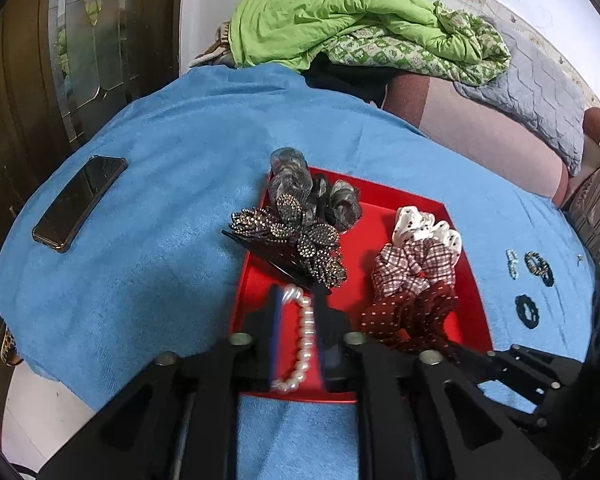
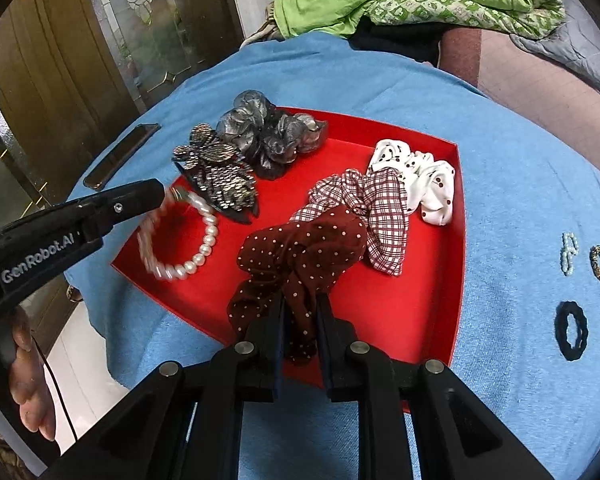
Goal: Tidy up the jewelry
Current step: 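Carry the pearl bracelet and polka-dot scrunchie into the red tray and open both tools, then move both tools back from the tray toward the remaining accessories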
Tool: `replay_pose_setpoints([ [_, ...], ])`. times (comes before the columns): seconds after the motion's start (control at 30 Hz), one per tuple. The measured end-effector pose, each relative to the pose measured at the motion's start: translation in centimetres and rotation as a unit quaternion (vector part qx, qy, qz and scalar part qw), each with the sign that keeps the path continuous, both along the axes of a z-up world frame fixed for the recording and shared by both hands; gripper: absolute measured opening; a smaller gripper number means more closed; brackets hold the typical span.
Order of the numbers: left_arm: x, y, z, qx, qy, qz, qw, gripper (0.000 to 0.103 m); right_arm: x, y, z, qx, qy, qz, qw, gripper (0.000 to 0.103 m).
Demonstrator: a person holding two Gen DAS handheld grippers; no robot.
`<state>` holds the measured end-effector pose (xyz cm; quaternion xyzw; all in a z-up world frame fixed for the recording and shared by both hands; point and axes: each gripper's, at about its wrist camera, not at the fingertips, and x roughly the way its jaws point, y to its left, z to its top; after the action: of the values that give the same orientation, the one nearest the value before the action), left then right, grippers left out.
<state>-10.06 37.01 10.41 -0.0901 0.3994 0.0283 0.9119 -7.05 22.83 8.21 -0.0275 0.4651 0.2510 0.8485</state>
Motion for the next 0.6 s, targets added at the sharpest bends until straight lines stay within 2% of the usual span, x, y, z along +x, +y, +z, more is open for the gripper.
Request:
replay_pose_setpoints([
  [0.07,-0.5,-0.1,0.8,0.004,-0.010,0.003,0.9999,0.033,-0.1,0.0,0.2,0.003,-0.001,0.002,1.000,0.027],
  [0.23,-1.9,-0.5,3.0,0.017,-0.032,0.008,0.9993,0.036,-1.0,-0.2,1.4,0.009,-0.016,0.006,1.000,0.038],
  [0.33,-2.6,-1.0,4.0,0.024,-0.038,0.013,0.9989,0.041,-1.8,-0.6,2.3,0.013,-0.028,0.009,0.999,0.040],
  [0.6,-4.2,-3.6,5.6,0.045,-0.048,0.007,0.9978,0.044,-3.9,-3.3,4.4,0.017,-0.064,0.004,0.998,0.049],
])
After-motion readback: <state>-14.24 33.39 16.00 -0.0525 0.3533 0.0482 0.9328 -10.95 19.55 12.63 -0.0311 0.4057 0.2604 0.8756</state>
